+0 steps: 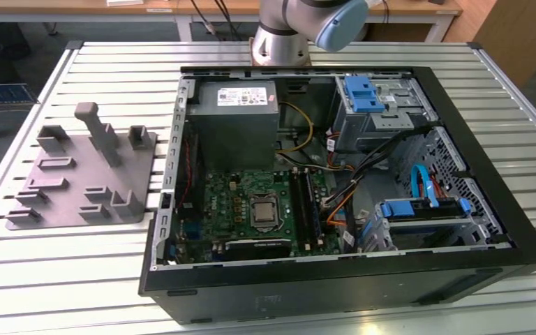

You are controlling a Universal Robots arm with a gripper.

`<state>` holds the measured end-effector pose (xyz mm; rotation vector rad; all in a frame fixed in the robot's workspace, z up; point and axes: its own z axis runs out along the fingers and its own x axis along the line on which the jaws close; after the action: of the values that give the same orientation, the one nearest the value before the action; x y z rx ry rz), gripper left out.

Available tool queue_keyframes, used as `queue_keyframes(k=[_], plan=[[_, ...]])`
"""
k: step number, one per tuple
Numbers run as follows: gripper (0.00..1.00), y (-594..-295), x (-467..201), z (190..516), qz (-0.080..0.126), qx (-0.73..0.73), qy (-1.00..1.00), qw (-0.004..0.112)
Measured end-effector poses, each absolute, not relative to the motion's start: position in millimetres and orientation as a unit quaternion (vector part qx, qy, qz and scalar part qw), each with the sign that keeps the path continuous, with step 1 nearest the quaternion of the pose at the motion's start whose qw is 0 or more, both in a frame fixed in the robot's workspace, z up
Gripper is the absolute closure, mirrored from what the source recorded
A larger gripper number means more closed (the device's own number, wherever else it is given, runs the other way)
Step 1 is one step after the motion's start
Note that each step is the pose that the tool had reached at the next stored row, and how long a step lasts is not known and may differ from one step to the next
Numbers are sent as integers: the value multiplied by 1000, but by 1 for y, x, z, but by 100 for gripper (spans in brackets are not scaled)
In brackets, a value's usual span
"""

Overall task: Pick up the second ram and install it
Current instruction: 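Pick up the second ram and move it above second insertion slot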

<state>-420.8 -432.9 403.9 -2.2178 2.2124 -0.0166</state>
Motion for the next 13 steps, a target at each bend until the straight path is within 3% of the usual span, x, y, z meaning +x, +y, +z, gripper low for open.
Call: queue_keyframes(k=[13], plan=[[86,-433,-421,421,-5,-708,706,4]])
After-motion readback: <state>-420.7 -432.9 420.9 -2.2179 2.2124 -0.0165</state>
